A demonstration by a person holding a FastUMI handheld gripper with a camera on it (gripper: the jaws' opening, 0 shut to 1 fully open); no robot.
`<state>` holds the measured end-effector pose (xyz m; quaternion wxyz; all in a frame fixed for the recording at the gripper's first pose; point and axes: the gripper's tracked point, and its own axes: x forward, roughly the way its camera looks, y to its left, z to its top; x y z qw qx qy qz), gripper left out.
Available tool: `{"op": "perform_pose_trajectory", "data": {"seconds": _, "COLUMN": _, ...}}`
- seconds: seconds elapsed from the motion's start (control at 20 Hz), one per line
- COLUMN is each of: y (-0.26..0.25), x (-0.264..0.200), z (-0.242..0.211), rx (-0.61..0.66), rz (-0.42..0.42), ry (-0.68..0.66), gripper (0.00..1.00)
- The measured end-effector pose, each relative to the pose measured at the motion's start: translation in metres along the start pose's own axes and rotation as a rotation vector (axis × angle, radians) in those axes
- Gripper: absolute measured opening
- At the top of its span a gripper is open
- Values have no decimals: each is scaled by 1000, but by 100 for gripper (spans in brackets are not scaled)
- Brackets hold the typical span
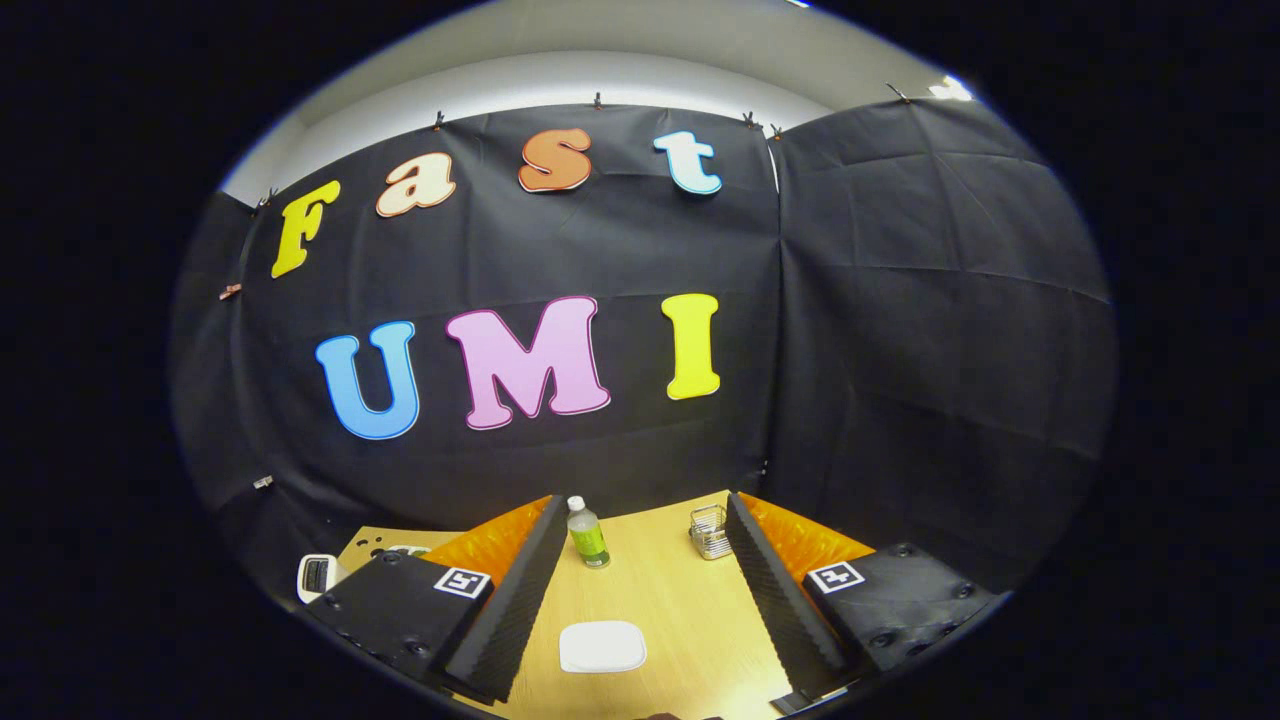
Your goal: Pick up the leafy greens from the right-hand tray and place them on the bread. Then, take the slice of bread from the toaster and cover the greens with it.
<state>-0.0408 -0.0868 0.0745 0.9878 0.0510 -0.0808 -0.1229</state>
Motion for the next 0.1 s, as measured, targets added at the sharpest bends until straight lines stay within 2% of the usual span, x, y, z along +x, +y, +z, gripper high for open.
{"op": "perform_pose_trajectory", "data": {"seconds": 0.1, "y": 5, "x": 8, "z": -6, "rx": 0, "rz": 25, "ry": 16, "gripper": 99}}
